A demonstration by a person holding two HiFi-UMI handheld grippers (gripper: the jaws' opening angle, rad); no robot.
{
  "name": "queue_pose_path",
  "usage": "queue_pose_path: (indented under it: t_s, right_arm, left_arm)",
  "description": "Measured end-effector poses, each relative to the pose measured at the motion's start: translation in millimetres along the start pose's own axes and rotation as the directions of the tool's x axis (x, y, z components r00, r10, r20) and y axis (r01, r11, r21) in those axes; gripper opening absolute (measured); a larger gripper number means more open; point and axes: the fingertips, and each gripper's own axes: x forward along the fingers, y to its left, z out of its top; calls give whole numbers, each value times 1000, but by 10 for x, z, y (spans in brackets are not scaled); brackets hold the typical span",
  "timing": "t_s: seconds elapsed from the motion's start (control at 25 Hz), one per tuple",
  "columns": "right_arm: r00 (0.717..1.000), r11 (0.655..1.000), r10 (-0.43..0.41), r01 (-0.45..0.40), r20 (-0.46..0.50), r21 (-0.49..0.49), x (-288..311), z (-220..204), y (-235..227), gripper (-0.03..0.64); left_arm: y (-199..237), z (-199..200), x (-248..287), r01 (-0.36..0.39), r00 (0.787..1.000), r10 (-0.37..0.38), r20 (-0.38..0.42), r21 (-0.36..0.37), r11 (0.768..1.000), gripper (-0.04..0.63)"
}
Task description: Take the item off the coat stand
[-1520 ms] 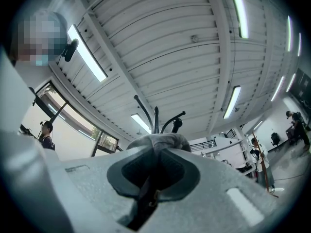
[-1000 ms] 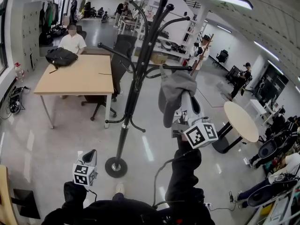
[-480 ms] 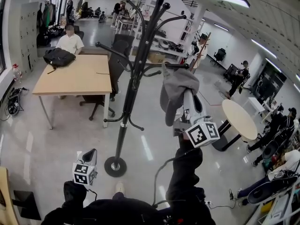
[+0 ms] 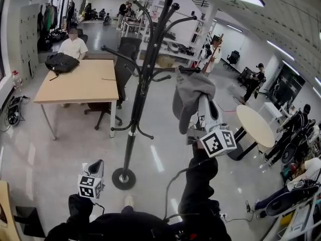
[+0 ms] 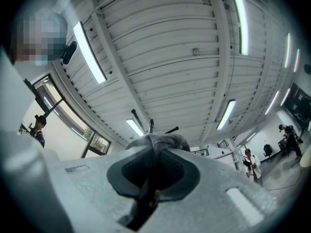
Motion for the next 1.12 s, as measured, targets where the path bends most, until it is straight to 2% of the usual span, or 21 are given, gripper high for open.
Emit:
queue_pose_path:
  t_s: [0.76, 0.96, 1.12]
  right_arm:
    - [997, 997, -49, 52, 64, -48, -185, 272, -84, 23]
    - [994, 997, -56, 60, 89, -50, -241, 357, -99, 23]
    - [993, 996, -61, 67, 99, -55, -284, 400, -95, 23]
  left_arm:
    - [-24, -46, 18, 19, 1000, -19, -5, -5, 1000, 3]
    - [19, -100, 39, 11, 1000, -11, -4, 14, 1000, 3]
    - [-50, -73, 23, 28, 1000, -28, -9, -5, 1000, 3]
